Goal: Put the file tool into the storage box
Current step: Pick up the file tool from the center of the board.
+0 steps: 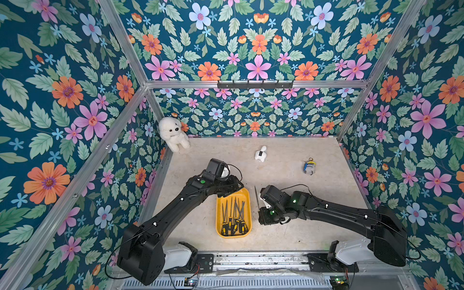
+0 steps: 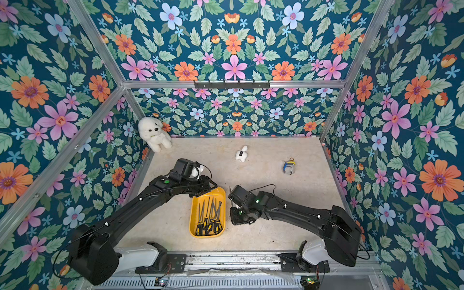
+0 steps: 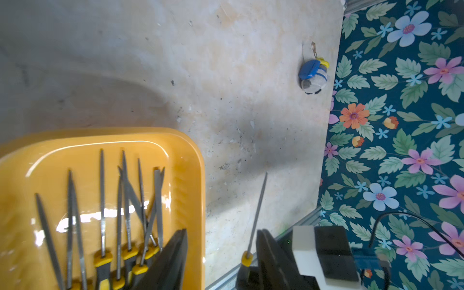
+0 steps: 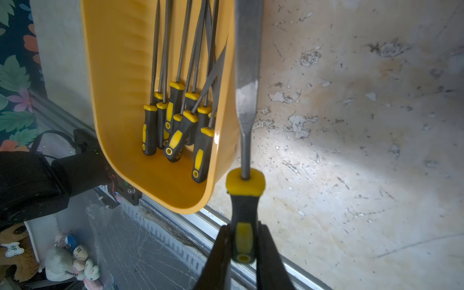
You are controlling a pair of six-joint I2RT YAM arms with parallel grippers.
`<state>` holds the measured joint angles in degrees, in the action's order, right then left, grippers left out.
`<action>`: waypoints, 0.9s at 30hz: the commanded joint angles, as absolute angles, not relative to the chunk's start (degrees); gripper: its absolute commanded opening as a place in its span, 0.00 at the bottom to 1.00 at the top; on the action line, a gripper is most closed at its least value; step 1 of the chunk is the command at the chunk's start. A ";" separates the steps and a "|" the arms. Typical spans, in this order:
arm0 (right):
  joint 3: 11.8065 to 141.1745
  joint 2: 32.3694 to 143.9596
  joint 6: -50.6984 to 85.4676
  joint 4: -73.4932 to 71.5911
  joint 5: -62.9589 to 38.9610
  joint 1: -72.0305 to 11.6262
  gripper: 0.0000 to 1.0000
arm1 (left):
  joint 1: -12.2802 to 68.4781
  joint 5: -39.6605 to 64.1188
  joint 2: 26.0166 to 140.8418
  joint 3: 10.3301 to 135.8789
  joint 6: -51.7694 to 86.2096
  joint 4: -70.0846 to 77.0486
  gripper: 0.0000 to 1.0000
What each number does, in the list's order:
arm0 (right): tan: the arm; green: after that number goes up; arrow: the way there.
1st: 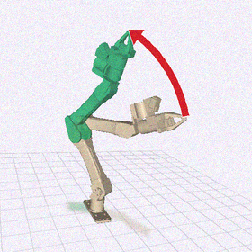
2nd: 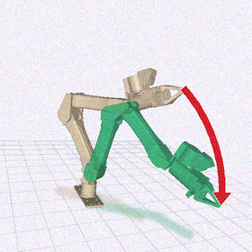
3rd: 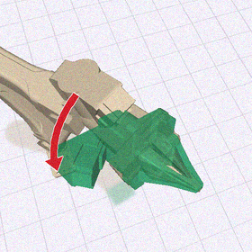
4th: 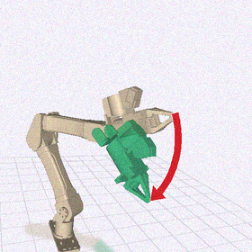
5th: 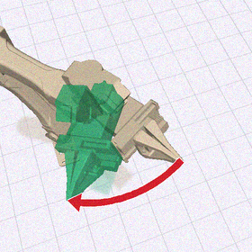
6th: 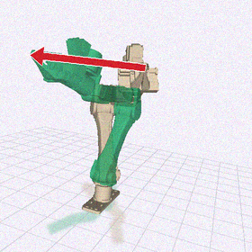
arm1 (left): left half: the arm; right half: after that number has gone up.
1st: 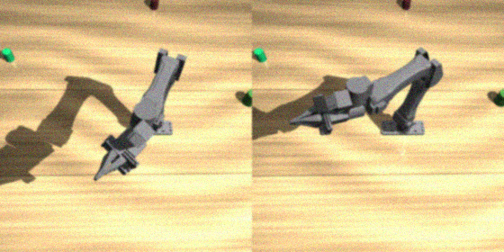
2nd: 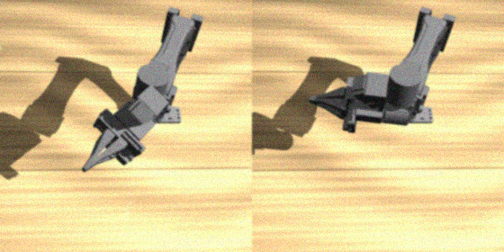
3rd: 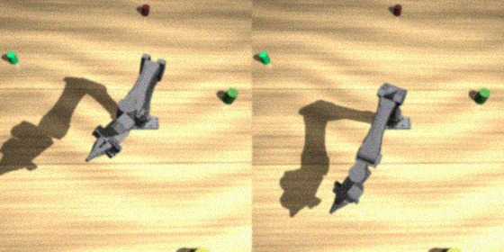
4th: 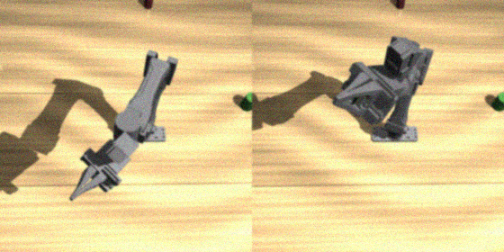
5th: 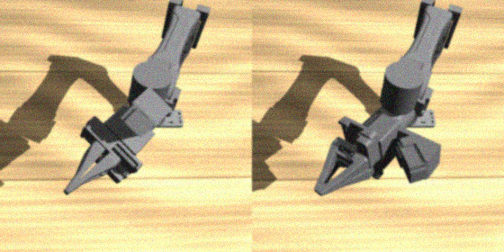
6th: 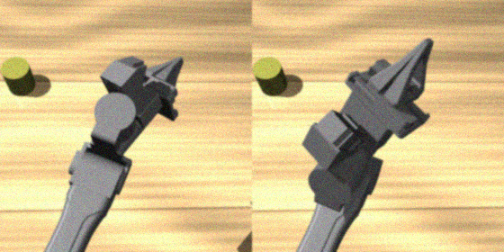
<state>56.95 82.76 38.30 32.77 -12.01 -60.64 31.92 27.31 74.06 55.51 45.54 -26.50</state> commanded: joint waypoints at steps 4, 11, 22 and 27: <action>59.62 85.49 37.62 30.17 -13.42 -61.66 0.07 | 37.96 24.67 77.90 55.78 51.07 -21.95 0.50; 60.56 86.65 37.97 29.63 -13.71 -62.79 0.08 | 39.26 21.73 79.83 55.77 51.38 -21.74 0.41; 59.78 86.04 38.56 28.68 -14.15 -63.11 0.12 | 39.26 19.29 81.98 56.58 47.41 -25.41 0.00; 60.59 85.09 39.05 30.93 -11.69 -63.06 0.46 | 38.39 17.94 81.45 58.21 44.85 -28.81 0.00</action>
<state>59.94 86.06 38.96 30.02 -14.09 -63.00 39.03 20.08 81.87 57.39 47.44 -25.69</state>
